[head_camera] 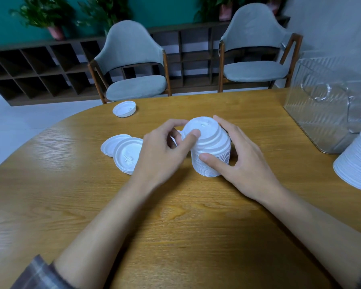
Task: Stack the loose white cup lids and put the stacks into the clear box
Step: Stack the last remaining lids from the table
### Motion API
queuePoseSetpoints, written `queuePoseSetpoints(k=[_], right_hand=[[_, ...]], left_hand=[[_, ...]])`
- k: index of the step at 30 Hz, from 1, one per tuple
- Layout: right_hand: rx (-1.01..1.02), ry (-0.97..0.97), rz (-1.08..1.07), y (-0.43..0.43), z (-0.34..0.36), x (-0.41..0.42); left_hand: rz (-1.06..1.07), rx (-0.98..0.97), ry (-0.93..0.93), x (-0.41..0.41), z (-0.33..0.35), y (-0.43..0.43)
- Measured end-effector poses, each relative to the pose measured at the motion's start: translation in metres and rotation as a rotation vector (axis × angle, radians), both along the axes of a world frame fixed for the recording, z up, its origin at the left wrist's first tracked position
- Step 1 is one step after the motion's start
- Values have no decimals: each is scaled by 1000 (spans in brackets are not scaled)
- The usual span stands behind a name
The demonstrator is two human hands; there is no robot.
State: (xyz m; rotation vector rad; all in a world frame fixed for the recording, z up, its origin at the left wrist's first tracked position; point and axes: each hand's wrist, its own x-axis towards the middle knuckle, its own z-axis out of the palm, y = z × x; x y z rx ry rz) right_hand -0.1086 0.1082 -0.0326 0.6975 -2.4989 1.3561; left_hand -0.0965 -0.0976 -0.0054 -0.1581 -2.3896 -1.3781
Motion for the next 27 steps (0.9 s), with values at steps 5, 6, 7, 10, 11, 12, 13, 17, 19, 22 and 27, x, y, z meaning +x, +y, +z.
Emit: queuePoseSetpoints(k=[5,6,7,10,11,12,13,17,19,22,27], right_hand=[[0,10,-3,0,-1,0],[0,7,1,0,0,0],[0,4,4,0,0,0],[0,-4,7,0,1,1],[0,-5,6,0,1,1],[0,-6,4,0,1,1],[-2,-6,1,0,1,0],[-2,-23,4,1,3,1],[7,-32,12,1,3,1],[20,-27,17,2,2,0],[32,-7,8,2,2,0]], left_hand=[[2,-73,21,1,-4,3],[-7,-46,-2,1,-4,2],[-36,-4,-40,0,-2,1],[-199,161,-161,0,1,-1],[-226,198,-170,0,2,0],[-230,222,-166,1,3,1],[-220,236,-156,1,4,1],[-149,186,-115,2,1,4],[-121,138,-86,3,0,6],[-67,14,10,6,-2,11],[-41,-61,72,7,-3,15]])
